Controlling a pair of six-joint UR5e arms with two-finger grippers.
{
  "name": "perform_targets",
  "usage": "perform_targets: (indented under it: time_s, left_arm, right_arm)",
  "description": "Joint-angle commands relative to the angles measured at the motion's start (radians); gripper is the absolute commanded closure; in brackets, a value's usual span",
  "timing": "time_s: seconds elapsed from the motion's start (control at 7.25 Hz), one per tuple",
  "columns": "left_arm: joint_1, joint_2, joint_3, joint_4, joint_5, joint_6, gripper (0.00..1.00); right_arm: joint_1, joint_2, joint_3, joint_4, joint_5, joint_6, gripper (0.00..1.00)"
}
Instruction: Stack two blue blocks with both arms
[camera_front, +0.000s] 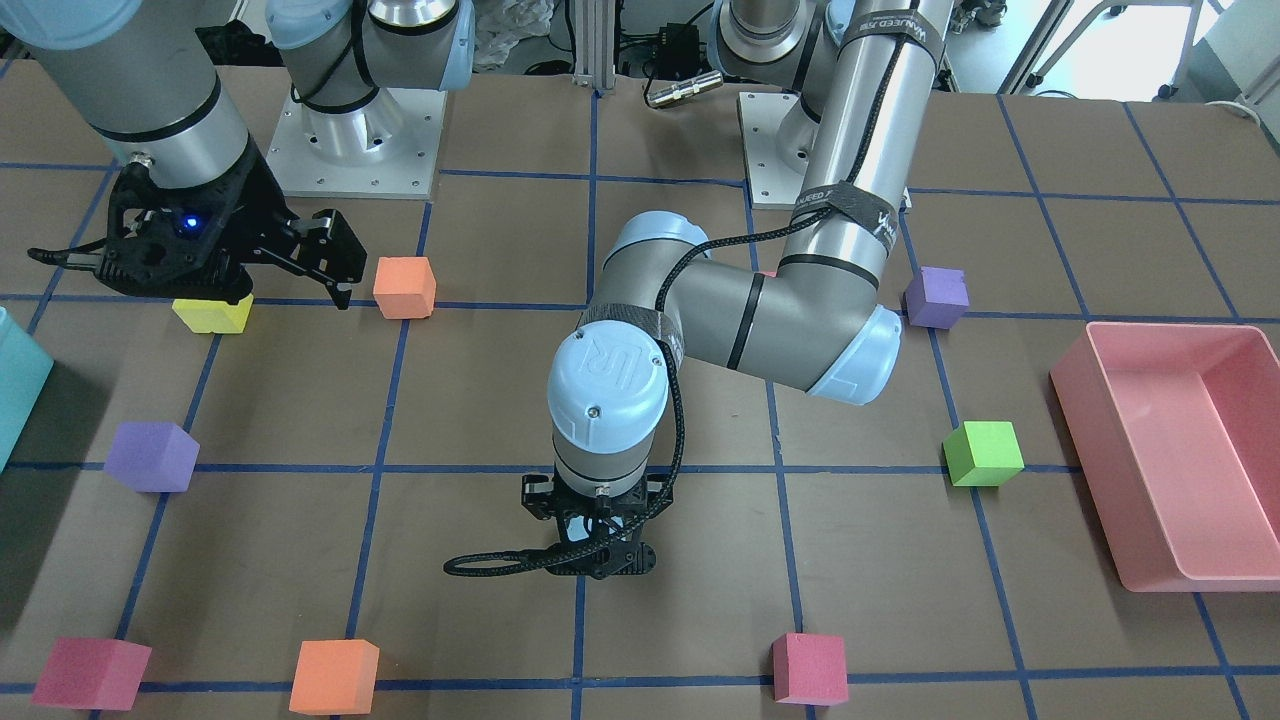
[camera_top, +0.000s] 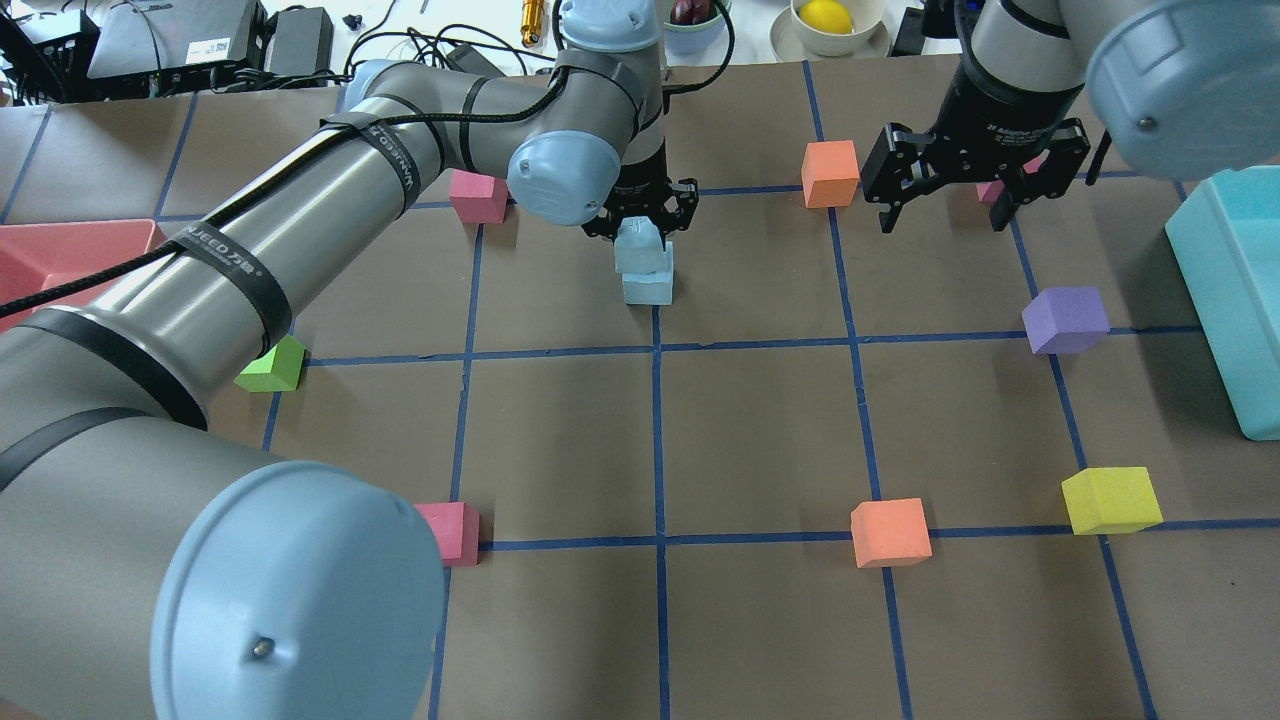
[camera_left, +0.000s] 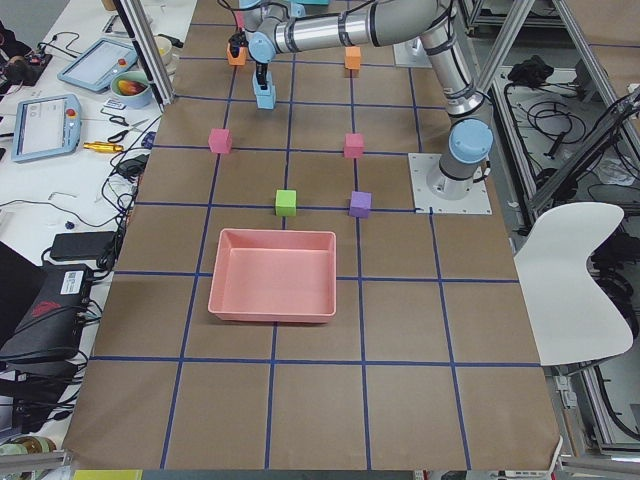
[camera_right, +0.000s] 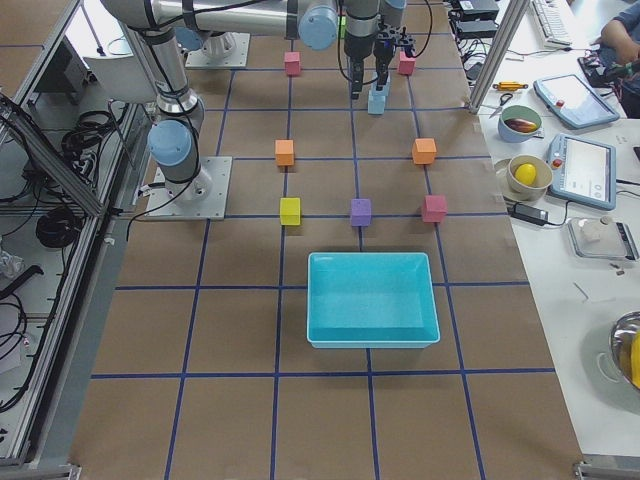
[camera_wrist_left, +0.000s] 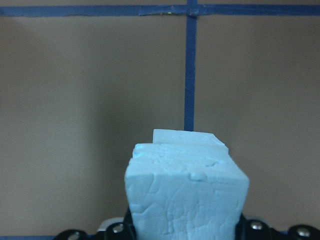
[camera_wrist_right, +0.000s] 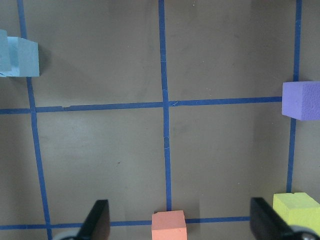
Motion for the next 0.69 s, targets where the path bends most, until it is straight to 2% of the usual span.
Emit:
perform_targets:
  time_s: [0.0,0.14,0.28,0.41,0.55]
  left_arm:
    - [0.0,-0.007,-0.002,0.004,-0.007,-0.014,1.0]
    - [0.0,-0.011,-0.008,0.002,-0.007,-0.015,0.66]
    - [0.0,-0.016,-0.017,0.007,-0.008,-0.02,0.22]
    - [0.0,-0.021,-0.017,0.008,-0.049,-0.052,0.0]
    - [0.0,-0.021,-0.014,0.01,-0.054,-0.052,0.0]
  right_arm:
    - [0.002,-0.035,0.008,0.055,0.004,0.0,0.0]
    - [0.001,-0.042,0.014,0.057,0.003,0.0,0.0]
    - [0.001,-0.046,0.016,0.057,0.0,-0.012,0.0]
    - [0.002,-0.052,0.017,0.056,0.012,-0.012,0.0]
    - [0.001,-0.054,0.016,0.053,0.013,-0.01,0.0]
